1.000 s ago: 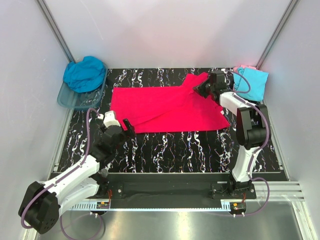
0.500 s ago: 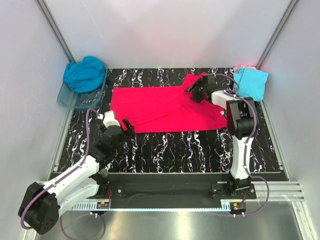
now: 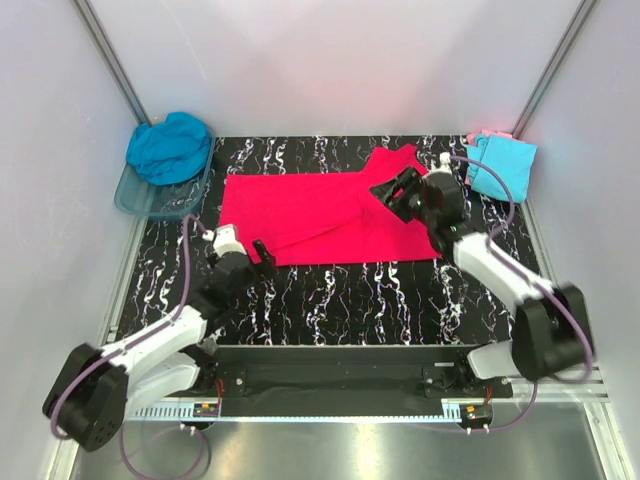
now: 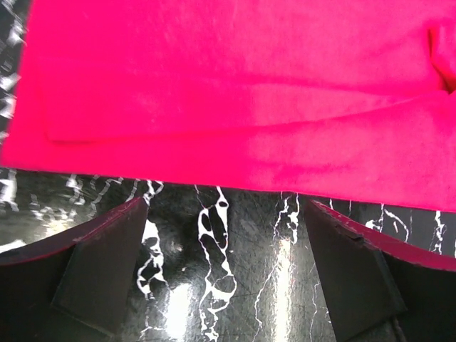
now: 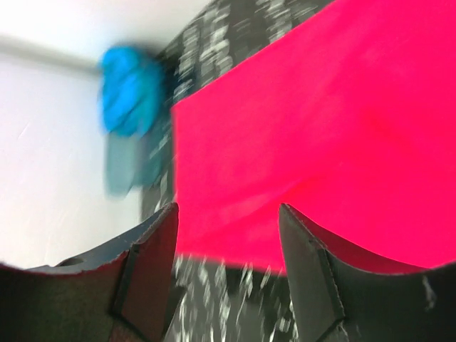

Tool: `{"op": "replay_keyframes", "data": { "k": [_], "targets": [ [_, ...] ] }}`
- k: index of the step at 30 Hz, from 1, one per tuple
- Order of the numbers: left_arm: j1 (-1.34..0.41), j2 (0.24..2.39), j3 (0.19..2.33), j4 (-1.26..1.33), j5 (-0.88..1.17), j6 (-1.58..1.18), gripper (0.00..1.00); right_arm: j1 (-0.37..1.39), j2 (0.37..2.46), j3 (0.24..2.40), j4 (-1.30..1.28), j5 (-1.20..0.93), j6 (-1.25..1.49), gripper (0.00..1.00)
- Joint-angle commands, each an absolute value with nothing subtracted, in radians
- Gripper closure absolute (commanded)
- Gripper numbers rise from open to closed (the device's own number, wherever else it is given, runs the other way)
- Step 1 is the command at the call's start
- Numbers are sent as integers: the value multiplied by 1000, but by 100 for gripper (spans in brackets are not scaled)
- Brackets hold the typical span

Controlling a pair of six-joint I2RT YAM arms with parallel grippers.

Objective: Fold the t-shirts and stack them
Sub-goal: Fold the tshirt

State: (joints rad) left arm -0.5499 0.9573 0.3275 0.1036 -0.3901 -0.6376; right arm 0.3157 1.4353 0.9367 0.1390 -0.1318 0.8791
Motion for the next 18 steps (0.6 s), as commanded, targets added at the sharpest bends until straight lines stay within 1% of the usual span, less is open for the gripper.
{"op": "replay_keyframes", "data": {
  "k": [1,2,5,7,9,11,13,18],
  "targets": [
    [-549,1029,333,247,-351,-680,2,379,1236,778,213,-109,831,35],
    [-548,1051,340,268,-350,-684,2,385,1192,691,221,-113,841,35],
    [-548,1143,386,288,-373,-689,3,403,1037,544,221,-139,838,35],
    [-548,1215,448,279,-396,-675,3,405,936,468,189,-153,825,35],
    [-546,1282,497,239,-461,-657,4,405,847,436,149,-161,796,35],
    [-537,1333,564,210,-512,-635,4,403,801,399,103,-176,772,35],
    [-528,1354,613,204,-522,-611,4,403,755,367,69,-187,761,35],
    [-502,1393,669,169,-555,-571,4,403,707,298,46,-212,750,35]
  ]
}}
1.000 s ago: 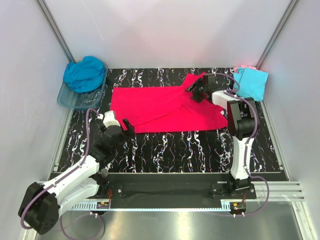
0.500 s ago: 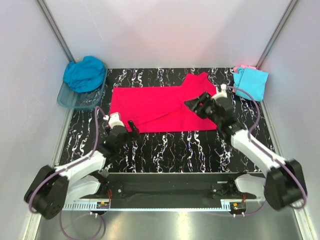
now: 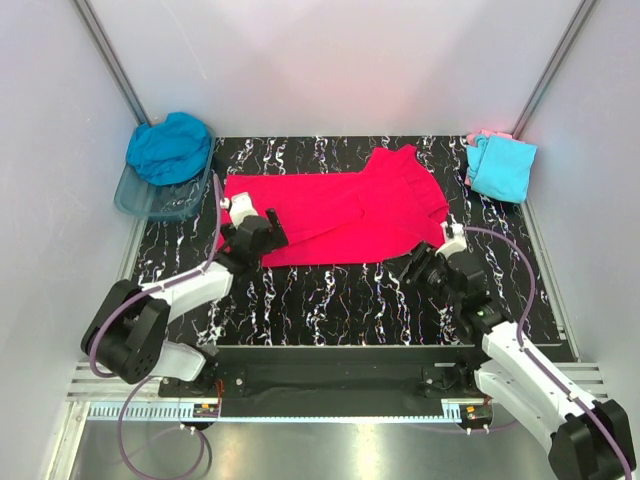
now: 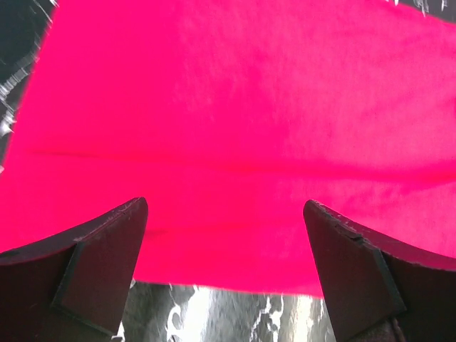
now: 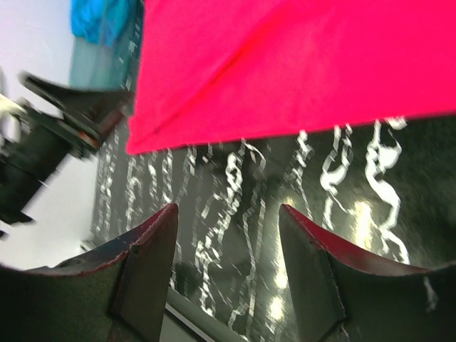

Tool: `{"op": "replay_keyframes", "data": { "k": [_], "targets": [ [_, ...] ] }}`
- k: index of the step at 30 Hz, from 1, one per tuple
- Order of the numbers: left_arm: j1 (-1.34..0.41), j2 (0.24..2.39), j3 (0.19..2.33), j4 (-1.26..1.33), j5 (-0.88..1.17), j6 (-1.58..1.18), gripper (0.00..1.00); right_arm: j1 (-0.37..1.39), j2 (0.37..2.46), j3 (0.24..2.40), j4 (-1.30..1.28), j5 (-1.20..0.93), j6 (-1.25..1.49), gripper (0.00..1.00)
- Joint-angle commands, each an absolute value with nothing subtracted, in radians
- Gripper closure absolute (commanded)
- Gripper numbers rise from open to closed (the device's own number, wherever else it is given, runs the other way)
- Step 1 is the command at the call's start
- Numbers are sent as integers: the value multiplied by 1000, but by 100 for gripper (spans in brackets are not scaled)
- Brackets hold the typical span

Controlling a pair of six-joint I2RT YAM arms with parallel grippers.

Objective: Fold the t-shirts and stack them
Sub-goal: Fold the tshirt

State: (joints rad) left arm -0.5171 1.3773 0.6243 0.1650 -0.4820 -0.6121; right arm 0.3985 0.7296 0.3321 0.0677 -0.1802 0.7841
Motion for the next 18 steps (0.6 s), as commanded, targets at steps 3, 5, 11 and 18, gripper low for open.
{"op": "replay_keyframes", "data": {
  "k": [3,5,11,18],
  "targets": [
    [-456,1384,652,147,-532,-583,4,405,684,269,37,-210,741,35],
    [-370,1347,611,181,-425,-629,4,403,677,256,31,-199,729,34],
    [-192,1208,417,287,-212,-707,5,403,701,252,47,-184,723,34],
    [-173,1158,373,281,-195,-700,5,403,752,245,83,-184,732,34]
  ]
}}
